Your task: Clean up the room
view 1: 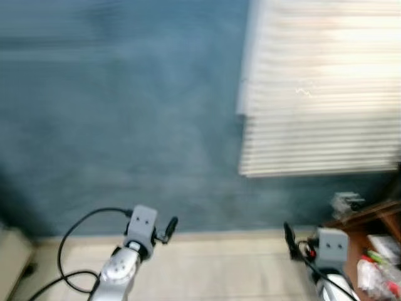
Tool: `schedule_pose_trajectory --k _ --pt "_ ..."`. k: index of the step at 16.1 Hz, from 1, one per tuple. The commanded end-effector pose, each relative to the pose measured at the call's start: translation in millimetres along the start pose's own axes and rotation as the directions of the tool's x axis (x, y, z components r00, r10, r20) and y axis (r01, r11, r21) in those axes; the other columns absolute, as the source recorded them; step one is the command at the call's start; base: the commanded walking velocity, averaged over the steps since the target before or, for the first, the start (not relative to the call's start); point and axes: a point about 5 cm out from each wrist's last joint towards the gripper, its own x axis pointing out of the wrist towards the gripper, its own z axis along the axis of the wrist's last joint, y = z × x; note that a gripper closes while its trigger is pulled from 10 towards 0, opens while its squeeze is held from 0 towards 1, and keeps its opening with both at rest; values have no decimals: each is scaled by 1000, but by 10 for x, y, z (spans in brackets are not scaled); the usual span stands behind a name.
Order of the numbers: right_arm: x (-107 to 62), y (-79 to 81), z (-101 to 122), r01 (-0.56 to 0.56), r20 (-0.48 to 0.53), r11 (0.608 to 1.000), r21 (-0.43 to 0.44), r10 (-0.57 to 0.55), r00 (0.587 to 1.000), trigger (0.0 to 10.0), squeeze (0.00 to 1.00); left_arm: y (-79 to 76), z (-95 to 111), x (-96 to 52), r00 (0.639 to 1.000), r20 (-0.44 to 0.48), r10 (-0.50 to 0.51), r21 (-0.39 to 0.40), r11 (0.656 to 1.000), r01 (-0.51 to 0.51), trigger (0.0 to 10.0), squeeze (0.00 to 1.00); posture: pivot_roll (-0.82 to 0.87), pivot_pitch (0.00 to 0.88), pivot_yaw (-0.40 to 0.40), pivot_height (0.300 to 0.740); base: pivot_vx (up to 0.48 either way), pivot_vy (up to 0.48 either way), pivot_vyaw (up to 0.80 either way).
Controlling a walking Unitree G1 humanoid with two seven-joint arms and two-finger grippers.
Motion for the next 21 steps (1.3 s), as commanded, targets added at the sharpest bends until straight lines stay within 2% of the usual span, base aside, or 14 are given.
schedule_pose_trajectory --k 1,3,4,5,6,7,9,10,12,21 --pt "44 26 49 -3 19 1000 -1 3 1000 10000 0 17 55 22 1000 15 13 3 1000 -13 10000 0 -76 0 -6 740 0 0 -781" --pt "54 31 62 -12 26 1000 12 12 1000 10000 0 52 91 32 997 22 77 -14 997 -76 10000 0 -79 0 -3 740 0 0 -391" --pt "50 13 84 -8 20 998 63 7 1000 10000 0 101 97 -35 992 26 122 39 992 -123 10000 0 -82 0 -1 740 0 0 0" --pt "-2 56 166 -68 38 993 101 65 997 10000 0 173 105 -190 991 44 128 52 990 -130 10000 0 -82 0 3 740 0 0 0" --pt "-116 191 259 -192 61 976 108 186 981 10000 0 269 73 -396 992 29 124 13 992 -124 10000 0 -82 0 7 740 0 0 0" --pt "-180 273 290 -251 67 962 108 245 967 10000 0 239 72 -529 997 44 65 -36 997 -64 10000 0 -77 0 7 740 0 0 0" --pt "-187 304 289 -269 67 953 137 262 963 10000 0 146 81 -597 998 60 9 -48 999 -6 10000 0 -65 0 -4 740 0 0 0" --pt "-165 335 274 -287 59 945 157 281 958 10000 0 116 152 -549 996 87 5 -91 996 3 10000 0 -54 0 -11 740 0 0 0" --pt "-164 351 258 -307 42 939 155 304 952 10000 0 76 218 -510 994 110 -3 -114 993 16 10000 0 -49 0 -16 740 0 0 0" --pt "-164 351 258 -307 42 939 155 304 952 10000 0 76 218 -510 994 110 -3 -114 993 16 10000 0 -49 0 -16 740 0 0 0"
